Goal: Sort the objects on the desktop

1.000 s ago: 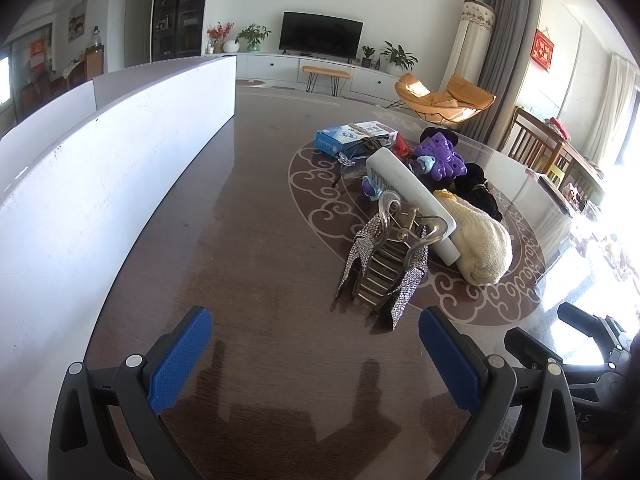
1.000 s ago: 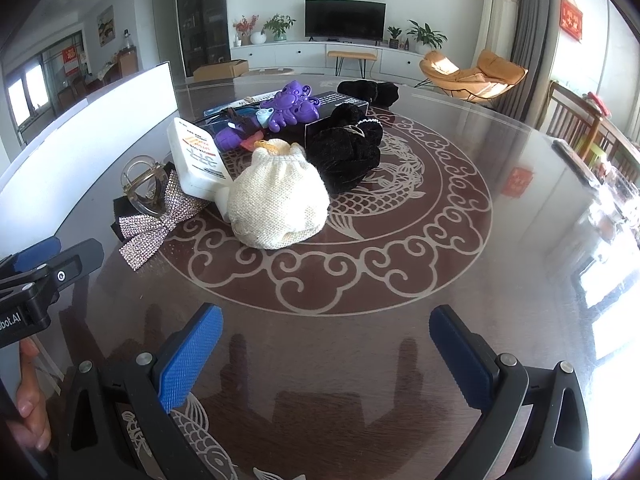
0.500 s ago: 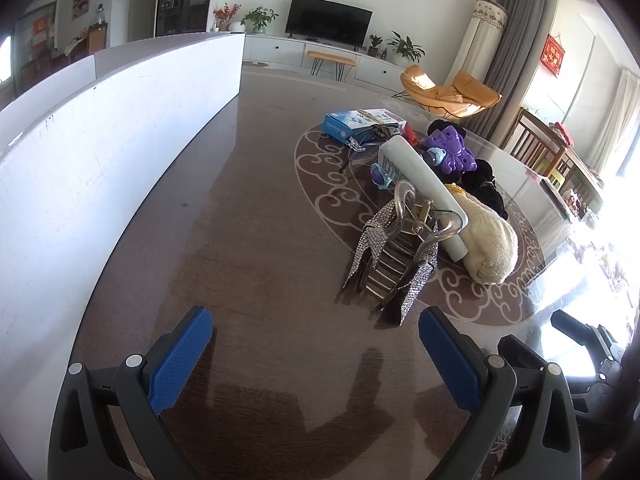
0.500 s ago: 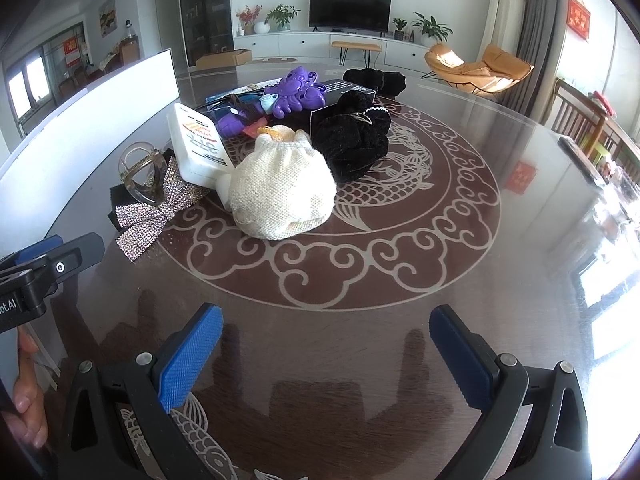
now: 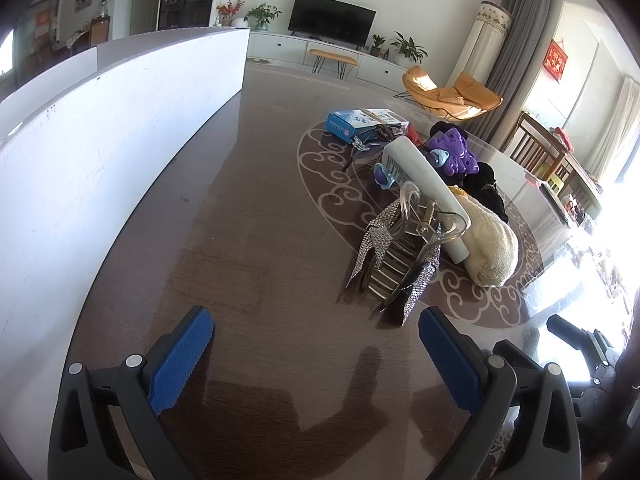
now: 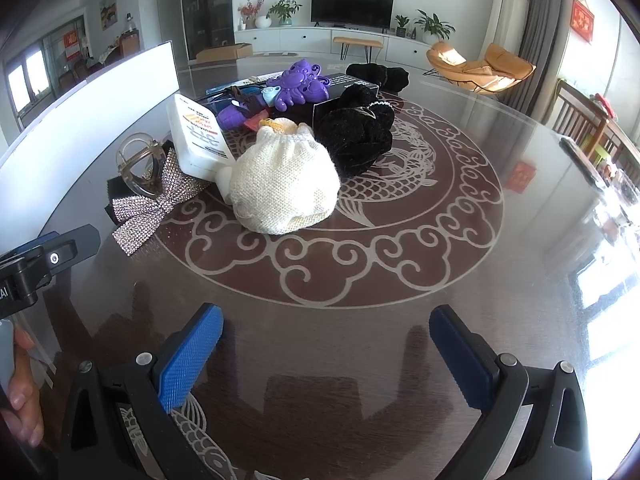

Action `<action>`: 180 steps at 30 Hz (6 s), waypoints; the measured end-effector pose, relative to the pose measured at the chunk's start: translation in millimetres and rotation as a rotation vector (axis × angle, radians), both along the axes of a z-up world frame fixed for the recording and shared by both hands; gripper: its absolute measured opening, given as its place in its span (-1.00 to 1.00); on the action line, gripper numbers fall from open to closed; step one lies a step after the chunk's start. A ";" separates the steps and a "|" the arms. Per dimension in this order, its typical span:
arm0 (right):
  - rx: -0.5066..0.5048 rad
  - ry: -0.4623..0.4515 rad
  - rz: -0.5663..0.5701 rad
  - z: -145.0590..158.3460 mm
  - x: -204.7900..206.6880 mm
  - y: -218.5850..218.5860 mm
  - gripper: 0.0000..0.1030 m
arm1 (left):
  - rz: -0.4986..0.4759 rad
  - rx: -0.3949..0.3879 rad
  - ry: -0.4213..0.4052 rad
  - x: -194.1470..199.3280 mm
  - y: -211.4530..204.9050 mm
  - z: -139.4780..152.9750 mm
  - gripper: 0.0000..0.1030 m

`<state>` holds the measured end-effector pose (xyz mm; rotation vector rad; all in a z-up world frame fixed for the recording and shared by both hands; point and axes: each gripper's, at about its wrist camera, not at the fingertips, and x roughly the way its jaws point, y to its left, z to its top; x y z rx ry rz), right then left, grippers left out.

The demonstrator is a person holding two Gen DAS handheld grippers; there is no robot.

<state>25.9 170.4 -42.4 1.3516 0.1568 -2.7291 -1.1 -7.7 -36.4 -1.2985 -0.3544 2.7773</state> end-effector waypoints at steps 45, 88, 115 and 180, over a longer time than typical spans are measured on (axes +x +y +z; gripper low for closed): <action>-0.038 -0.027 -0.001 -3.8 -5.8 5.3 1.00 | -0.001 0.000 -0.002 1.1 -3.4 0.7 1.00; -0.040 -0.027 -0.001 -4.2 -6.0 5.9 1.00 | -0.002 -0.002 -0.004 -0.2 -1.4 3.6 1.00; -0.041 -0.027 -0.001 -4.3 -6.4 6.0 1.00 | -0.002 -0.003 -0.004 -0.5 -0.6 4.7 1.00; -0.041 -0.028 -0.001 -4.3 -6.6 6.2 1.00 | -0.009 -0.022 -0.017 2.5 -10.2 8.0 1.00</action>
